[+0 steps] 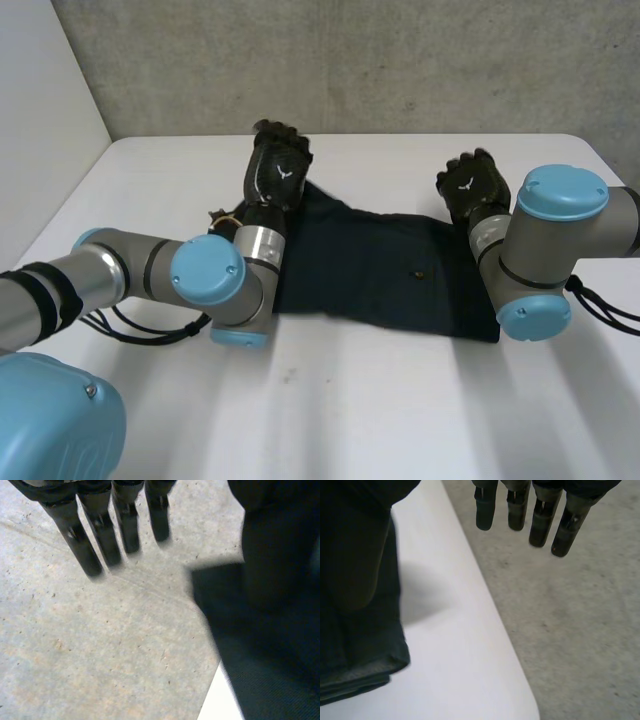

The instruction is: Fold the shorts.

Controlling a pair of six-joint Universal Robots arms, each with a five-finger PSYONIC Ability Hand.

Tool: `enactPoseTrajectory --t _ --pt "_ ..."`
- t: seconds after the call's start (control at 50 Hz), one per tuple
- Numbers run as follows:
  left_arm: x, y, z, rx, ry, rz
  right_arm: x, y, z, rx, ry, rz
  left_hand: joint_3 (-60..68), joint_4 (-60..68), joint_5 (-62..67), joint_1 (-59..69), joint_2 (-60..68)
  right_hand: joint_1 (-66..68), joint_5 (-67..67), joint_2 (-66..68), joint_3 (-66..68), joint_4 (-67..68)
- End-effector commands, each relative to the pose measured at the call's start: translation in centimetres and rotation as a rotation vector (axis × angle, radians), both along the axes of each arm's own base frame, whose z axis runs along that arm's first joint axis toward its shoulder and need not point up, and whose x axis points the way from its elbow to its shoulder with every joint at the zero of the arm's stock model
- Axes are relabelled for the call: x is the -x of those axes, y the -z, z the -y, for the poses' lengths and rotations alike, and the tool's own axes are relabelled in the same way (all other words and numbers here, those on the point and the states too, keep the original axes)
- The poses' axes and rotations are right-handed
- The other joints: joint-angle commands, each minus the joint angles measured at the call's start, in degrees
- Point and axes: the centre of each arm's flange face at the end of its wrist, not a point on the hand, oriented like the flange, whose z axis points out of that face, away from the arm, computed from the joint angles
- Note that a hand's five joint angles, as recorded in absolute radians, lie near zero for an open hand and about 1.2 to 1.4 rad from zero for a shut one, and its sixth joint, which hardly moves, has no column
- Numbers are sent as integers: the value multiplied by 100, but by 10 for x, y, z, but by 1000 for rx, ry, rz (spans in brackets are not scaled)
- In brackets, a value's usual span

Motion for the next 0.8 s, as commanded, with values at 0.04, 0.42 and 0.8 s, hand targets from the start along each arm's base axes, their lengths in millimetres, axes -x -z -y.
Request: enactPoseTrajectory --t 0.04,0.42,0.8 --pt "-10 -37 -9 -43 26 -161 11 -52 -14 68 44 185 -1994 -1930 -1932 -1399 -1937 -231 -615 -465 -466 -525" --pt "-82 -89 -85 -753 160 -345 43 -28 -105 -528 50 407 -1994 -1930 -1932 -1399 -1937 29 -355 -205 -206 -265" --pt "-105 -65 -93 -847 -21 -325 58 24 -79 -509 122 413 -1994 -1930 -1932 -1399 -1937 5723 5339 5489 5488 5429"
